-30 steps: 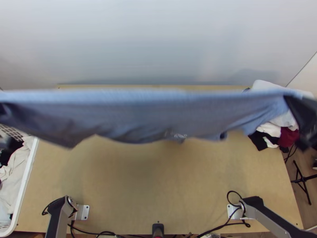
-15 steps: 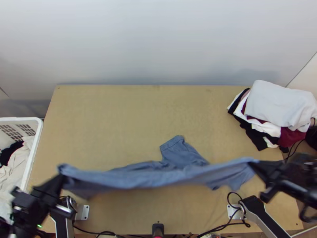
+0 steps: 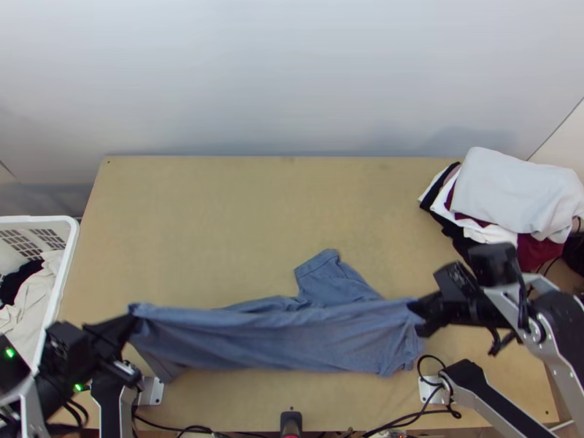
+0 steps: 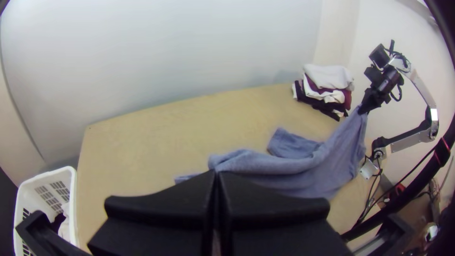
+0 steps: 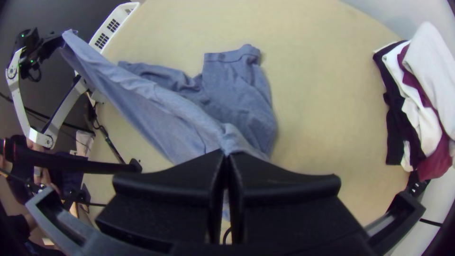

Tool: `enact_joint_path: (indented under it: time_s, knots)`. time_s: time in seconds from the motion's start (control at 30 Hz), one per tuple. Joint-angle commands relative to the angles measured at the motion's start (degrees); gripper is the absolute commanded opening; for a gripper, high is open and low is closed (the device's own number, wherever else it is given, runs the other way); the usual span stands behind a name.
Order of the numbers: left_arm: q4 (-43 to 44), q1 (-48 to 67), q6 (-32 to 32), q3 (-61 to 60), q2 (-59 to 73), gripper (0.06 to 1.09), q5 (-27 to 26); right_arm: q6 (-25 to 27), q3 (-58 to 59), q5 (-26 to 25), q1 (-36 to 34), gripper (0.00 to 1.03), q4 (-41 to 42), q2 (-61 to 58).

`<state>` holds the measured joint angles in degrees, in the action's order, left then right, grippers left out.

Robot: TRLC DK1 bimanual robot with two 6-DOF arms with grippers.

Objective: Fold the t-shirt

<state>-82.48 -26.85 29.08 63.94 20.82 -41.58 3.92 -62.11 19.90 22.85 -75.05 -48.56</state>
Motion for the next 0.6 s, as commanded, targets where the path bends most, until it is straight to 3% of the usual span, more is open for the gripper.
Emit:
enact_joint_path:
  time_s: [0.0, 0.2, 0.27, 0.37, 0.5, 0.57]
  knots:
    - [3.20, 0.13, 1.51, 9.01, 14.69, 0.10, -0.78, -0.50, -11.99, -0.04, -0.18, 0.03, 0.69, -9.98]
    - [11.73, 2.51, -6.05, 21.14, 27.78, 0.10, -0.34, -2.08, -31.58, -0.92, -2.02, 0.03, 2.10, -20.00]
    - [15.86, 6.02, -10.62, 25.71, 33.59, 0.10, 4.23, -2.08, -38.44, -3.20, -2.46, 0.03, 2.27, -25.10]
    - [20.07, 17.89, -14.75, 33.44, 44.13, 0.10, 16.97, -1.99, -52.50, -5.31, -2.55, 0.03, 0.60, -34.77]
    - [19.11, 24.04, -16.07, 54.18, 62.77, 0.10, 21.19, -2.08, -77.02, -6.37, -5.36, 0.03, -1.42, -50.23]
    - [16.47, 25.62, -17.13, 69.65, 73.40, 0.10, 22.95, -1.37, -77.99, -10.94, -5.45, 0.03, 4.56, -51.99]
